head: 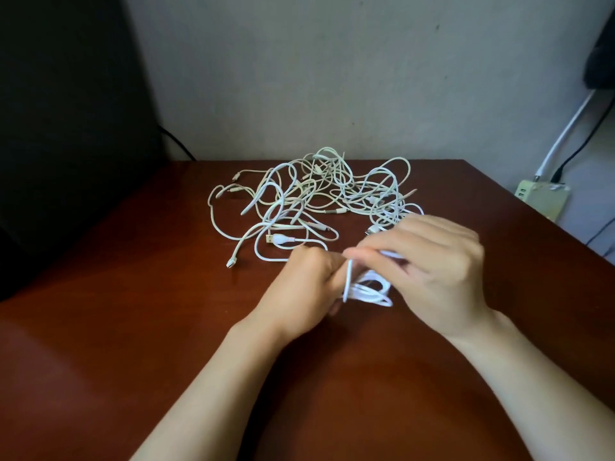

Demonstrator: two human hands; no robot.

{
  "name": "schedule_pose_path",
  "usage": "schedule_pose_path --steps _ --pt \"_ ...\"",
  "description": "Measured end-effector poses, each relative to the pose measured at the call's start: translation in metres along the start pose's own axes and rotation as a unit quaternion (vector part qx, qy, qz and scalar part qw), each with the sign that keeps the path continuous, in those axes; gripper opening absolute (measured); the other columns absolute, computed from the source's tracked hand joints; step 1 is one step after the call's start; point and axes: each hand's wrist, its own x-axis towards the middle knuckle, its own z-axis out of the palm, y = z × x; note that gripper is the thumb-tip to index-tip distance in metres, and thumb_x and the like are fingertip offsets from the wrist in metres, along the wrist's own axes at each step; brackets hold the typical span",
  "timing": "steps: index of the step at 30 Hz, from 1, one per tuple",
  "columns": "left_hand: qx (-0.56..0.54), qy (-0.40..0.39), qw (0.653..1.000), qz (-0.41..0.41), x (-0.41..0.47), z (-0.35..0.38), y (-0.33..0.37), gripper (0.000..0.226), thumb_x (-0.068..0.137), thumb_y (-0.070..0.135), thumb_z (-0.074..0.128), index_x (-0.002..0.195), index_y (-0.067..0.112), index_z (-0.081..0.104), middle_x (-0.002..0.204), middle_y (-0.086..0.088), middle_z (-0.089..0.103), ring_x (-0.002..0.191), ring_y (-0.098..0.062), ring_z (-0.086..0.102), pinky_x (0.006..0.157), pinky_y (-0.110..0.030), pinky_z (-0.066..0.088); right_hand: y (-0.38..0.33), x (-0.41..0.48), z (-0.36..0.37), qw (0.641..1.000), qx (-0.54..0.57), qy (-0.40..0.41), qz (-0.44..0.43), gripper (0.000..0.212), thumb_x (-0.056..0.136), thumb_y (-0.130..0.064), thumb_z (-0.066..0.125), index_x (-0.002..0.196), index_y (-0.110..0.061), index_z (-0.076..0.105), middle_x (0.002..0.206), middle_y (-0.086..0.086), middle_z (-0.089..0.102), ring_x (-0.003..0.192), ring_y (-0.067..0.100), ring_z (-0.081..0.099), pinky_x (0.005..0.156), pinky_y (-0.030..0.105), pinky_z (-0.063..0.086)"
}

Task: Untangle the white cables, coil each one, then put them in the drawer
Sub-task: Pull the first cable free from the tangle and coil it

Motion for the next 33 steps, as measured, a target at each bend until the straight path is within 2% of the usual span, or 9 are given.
schedule_pose_path --steps 5,9,12,16,19,22,25,28,33 --pt "-0.137 -0.017 0.990 -0.034 -0.002 0.004 0.018 0.063 0.103 0.032 0.034 0.046 0.015 0.054 0.035 0.004 0.042 0.035 -0.005 0.035 0.047 -0.012 0.031 0.008 0.003 -0.002 0.980 0.084 0.018 0.179 0.015 0.080 -0.023 0.072 0.069 -0.013 0.074 0.063 -0.010 0.060 0.062 0.003 0.055 0.062 0.011 0.039" --pt "-0.230 -0.016 0.971 -0.068 0.000 0.006 0.024 0.056 0.104 0.028 0.030 0.065 0.004 0.062 0.041 0.004 0.046 0.037 -0.009 0.037 0.044 -0.017 0.033 0.012 0.005 0.003 0.903 0.192 -0.033 0.382 0.014 0.076 -0.021 0.077 0.065 -0.020 0.069 0.057 -0.007 0.063 0.054 0.001 0.053 0.053 0.015 0.040" --pt "-0.291 -0.008 0.953 -0.084 0.000 0.004 0.029 0.051 0.104 0.026 0.030 0.069 0.006 0.059 0.045 0.005 0.045 0.038 -0.006 0.033 0.040 -0.013 0.028 0.014 0.001 0.010 0.859 0.259 -0.088 0.433 0.016 0.080 -0.009 0.072 0.065 -0.011 0.066 0.051 -0.007 0.059 0.046 0.002 0.051 0.048 0.016 0.040" --pt "-0.302 0.077 0.946 -0.087 0.002 -0.001 0.029 0.054 0.102 0.027 0.035 0.058 -0.002 0.041 0.042 0.003 0.031 0.035 -0.005 0.022 0.037 -0.013 0.021 0.017 -0.004 0.013 0.897 0.158 -0.118 0.395 0.016 0.081 -0.002 0.070 0.071 -0.015 0.070 0.065 -0.009 0.066 0.057 -0.002 0.051 0.055 0.017 0.037" --pt "-0.188 0.195 0.959 -0.086 0.006 -0.004 0.013 0.059 0.099 0.030 0.046 0.052 -0.005 0.046 0.042 0.002 0.033 0.041 -0.005 0.027 0.046 -0.017 0.027 0.013 -0.008 0.013 0.928 0.073 -0.135 0.339 0.016 0.085 -0.025 0.066 0.073 -0.017 0.070 0.063 -0.001 0.064 0.057 0.012 0.051 0.057 0.031 0.041" --pt "-0.206 0.283 0.928 -0.126 0.009 -0.007 -0.001 0.053 0.097 0.031 0.053 0.054 0.001 0.044 0.049 -0.002 0.035 0.047 -0.009 0.030 0.051 -0.024 0.031 0.006 -0.010 0.017 0.942 0.049 -0.170 0.284 0.028 0.086 -0.045 0.051 0.077 -0.023 0.066 0.063 -0.010 0.056 0.061 0.008 0.047 0.055 0.030 0.036" --pt "-0.323 0.304 0.878 -0.181 0.011 -0.008 -0.006 0.041 0.099 0.031 0.048 0.067 0.006 0.047 0.051 -0.005 0.034 0.038 -0.007 0.026 0.038 -0.018 0.024 -0.001 -0.011 0.019 0.950 0.019 -0.203 0.238 0.019 0.089 -0.037 0.052 0.090 -0.025 0.067 0.062 -0.021 0.044 0.059 0.001 0.044 0.055 0.022 0.031" --pt "-0.400 0.307 0.841 -0.193 0.012 -0.008 -0.007 0.035 0.102 0.029 0.042 0.077 0.006 0.049 0.043 0.000 0.036 0.032 -0.006 0.025 0.035 -0.016 0.019 -0.012 -0.011 0.020 0.947 -0.012 -0.258 0.190 0.021 0.089 -0.032 0.049 0.097 -0.025 0.067 0.071 -0.017 0.050 0.063 0.014 0.056 0.054 0.027 0.043" --pt "-0.394 0.346 0.818 -0.235 0.012 -0.006 -0.017 0.029 0.101 0.031 0.046 0.085 0.008 0.051 0.060 -0.008 0.036 0.035 -0.009 0.029 0.036 -0.016 0.024 -0.031 -0.013 0.028 0.953 -0.079 -0.287 0.057 0.015 0.085 -0.019 0.053 0.084 -0.018 0.068 0.064 -0.004 0.058 0.046 0.026 0.058 0.039 0.028 0.043"
